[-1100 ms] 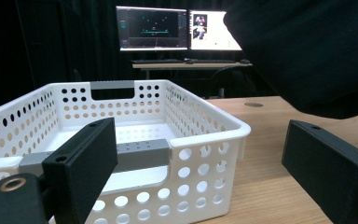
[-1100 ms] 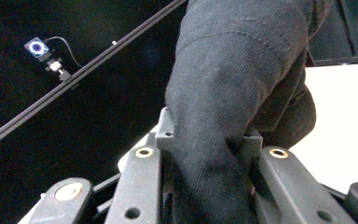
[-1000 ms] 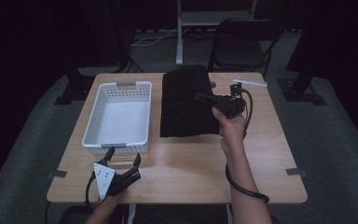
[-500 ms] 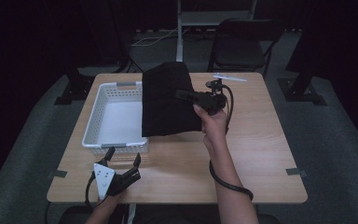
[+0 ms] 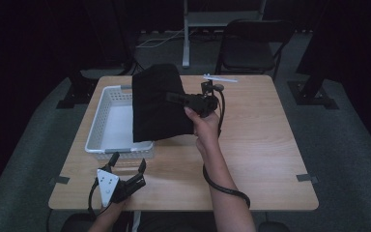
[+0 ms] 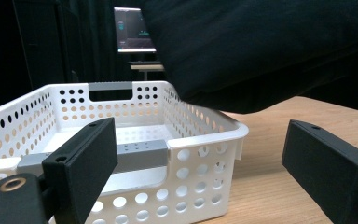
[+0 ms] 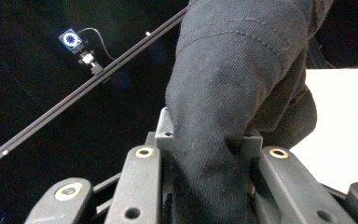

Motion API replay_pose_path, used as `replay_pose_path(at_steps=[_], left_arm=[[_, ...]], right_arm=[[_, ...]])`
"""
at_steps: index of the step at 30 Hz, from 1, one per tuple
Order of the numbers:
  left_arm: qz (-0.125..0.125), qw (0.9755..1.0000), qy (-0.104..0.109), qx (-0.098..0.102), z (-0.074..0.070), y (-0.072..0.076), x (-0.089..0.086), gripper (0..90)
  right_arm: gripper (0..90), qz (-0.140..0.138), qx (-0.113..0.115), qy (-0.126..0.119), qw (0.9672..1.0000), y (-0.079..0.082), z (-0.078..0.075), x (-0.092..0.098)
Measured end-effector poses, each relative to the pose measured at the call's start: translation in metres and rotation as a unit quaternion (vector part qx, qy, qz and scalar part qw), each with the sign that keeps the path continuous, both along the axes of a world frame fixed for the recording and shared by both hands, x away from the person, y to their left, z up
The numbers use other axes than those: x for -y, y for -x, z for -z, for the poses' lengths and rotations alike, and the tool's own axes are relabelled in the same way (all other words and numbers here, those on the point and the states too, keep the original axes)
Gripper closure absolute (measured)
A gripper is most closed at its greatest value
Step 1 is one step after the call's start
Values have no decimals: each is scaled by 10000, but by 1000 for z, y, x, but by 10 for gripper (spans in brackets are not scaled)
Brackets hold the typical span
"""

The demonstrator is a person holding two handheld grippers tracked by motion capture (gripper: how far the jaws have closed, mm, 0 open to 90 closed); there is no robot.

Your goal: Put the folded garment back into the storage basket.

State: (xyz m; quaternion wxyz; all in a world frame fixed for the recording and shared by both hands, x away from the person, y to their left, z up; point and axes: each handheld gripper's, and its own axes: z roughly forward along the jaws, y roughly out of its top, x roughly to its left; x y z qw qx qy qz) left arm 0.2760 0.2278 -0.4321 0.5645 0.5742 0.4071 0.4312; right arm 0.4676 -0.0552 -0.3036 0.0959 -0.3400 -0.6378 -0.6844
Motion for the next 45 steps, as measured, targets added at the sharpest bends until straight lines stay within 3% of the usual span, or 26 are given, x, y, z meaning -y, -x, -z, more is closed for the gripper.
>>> replay_pose_path(at_steps=[10,28,45], left_arm=[[25,10000,25,21,0,0,0,117],[73,10000,27,18,0,0,0,117],[99,9999,28,20,0,0,-1,117]], right_arm=[[717,-210,4,-22,9998,-5,3,-32],[717,-464,-3,-203,9987,-15,11,-71],[717,-589,29,-107,9982,-18,6,-103]])
